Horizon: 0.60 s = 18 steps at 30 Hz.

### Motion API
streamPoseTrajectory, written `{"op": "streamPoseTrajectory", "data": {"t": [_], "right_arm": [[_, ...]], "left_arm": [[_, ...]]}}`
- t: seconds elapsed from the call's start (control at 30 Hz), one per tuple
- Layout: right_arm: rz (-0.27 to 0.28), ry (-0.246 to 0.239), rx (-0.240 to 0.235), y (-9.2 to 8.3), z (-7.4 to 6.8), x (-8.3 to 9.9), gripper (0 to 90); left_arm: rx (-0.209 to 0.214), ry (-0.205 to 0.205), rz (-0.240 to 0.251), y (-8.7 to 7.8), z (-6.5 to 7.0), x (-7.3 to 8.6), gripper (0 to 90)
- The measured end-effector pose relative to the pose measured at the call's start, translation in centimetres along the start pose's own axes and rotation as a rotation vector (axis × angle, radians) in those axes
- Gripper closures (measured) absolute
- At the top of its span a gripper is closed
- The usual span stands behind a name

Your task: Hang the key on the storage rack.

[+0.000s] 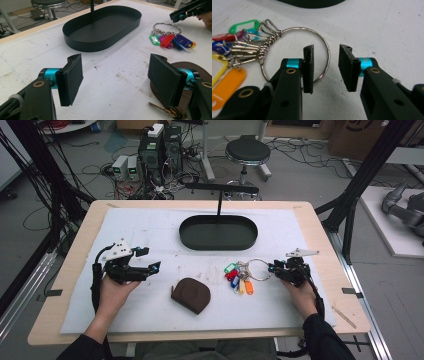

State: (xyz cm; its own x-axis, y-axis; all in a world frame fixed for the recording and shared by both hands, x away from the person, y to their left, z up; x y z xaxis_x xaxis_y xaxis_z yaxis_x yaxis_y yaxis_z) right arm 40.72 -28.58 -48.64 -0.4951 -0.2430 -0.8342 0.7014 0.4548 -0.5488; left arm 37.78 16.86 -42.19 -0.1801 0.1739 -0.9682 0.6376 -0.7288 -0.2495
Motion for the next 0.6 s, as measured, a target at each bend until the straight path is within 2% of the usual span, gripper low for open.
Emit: {"op": "streamPoseTrajectory", "data": {"t": [0.2,0.4,0.5,0.6], "right_arm": [[-0.062,-0.014,0.015,0.94,-0.19,0.54,72.7],[-0.069,-0.043,0.04,1.02,-0.25,0.55,80.5],[-0.072,-0.077,0.052,1.07,-0.56,0.55,83.4],[-0.072,-0.074,0.05,1.04,-0.57,0.53,85.0]], "left_arm": [[0.0,0.001,-0.002,0.11,0.1,0.03,28.2],[-0.001,0.001,-0.001,0.16,0.14,0.06,28.2],[-0.003,0.001,-0.002,0.18,0.17,0.06,28.2],[-0.001,0.0,-0.002,0.23,0.24,0.06,28.2]]}}
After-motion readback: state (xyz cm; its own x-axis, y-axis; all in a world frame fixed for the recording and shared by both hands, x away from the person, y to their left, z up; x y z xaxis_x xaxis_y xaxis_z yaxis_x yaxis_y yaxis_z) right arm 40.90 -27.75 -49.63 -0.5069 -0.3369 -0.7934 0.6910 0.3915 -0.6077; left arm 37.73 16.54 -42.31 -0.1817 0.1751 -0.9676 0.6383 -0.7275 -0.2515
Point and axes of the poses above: each handheld gripper's, and its own axes: y roughly forward along the jaws, x roughly out of its underside, z roughly to its right, the point moved 7 cm from there along y, roughly forward along the jaws, and after that the axes turned 8 degrees about z, right-handed, at the moved point
